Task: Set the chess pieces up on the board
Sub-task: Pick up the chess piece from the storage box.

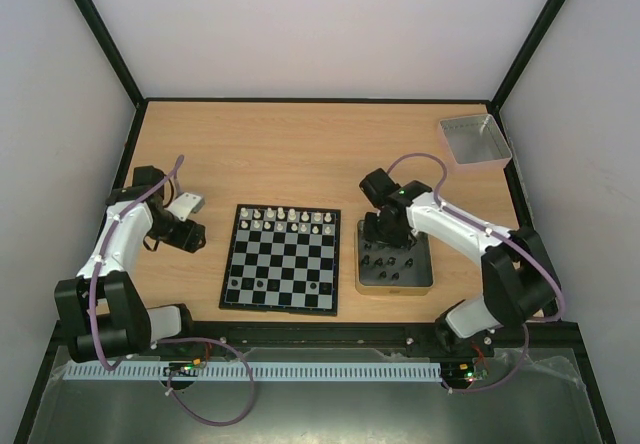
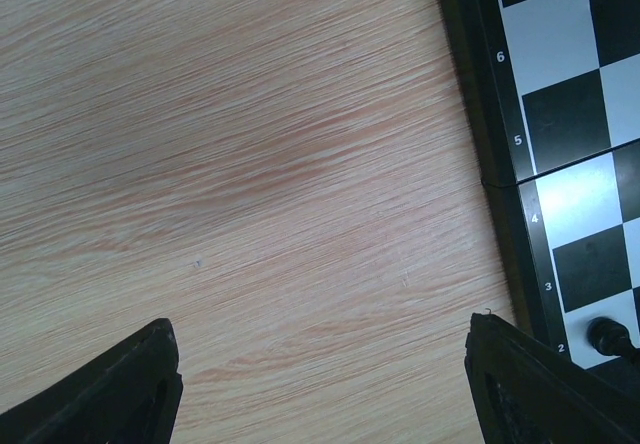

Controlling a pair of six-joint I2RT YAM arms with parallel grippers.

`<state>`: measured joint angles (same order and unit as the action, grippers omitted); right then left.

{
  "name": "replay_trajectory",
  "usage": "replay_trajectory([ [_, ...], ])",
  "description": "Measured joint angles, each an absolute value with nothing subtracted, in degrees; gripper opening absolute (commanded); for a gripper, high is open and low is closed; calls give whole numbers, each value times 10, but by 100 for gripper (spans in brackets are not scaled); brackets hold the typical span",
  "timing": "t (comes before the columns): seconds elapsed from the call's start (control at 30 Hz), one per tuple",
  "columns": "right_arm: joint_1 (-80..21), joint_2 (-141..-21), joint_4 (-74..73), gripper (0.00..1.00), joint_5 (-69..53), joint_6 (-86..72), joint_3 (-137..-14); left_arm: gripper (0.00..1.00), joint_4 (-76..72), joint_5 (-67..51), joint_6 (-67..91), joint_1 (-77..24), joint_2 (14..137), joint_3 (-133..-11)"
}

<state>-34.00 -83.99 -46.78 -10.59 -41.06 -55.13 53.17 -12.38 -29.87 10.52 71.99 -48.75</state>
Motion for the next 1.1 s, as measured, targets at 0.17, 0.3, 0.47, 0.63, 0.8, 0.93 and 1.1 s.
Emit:
replay_trajectory([
  [0.17,-354,-863,-458,41,-110,-409,-563,77,531,-120,-295,105,720,-488],
  [0.3,-359,-876,-452,41,-115,-409,-563,67,531,-119,-294,105,720,-488],
  [0.47,-359,-883,-442,41,-117,-409,-563,66,532,-117,-298,105,720,-486],
  [0.63,-359,-897,-430,39,-117,-407,-560,66,532,-114,-298,104,720,-476],
  [0.8,-359,-915,-423,35,-117,-402,-554,66,533,-113,-298,104,720,-476],
  [0.93,-359,-927,-416,30,-117,-399,-553,66,533,-112,-298,104,720,-476],
  [1.1,-358,-928,-415,27,-114,-396,-553,66,533,-109,-298,103,720,-475],
])
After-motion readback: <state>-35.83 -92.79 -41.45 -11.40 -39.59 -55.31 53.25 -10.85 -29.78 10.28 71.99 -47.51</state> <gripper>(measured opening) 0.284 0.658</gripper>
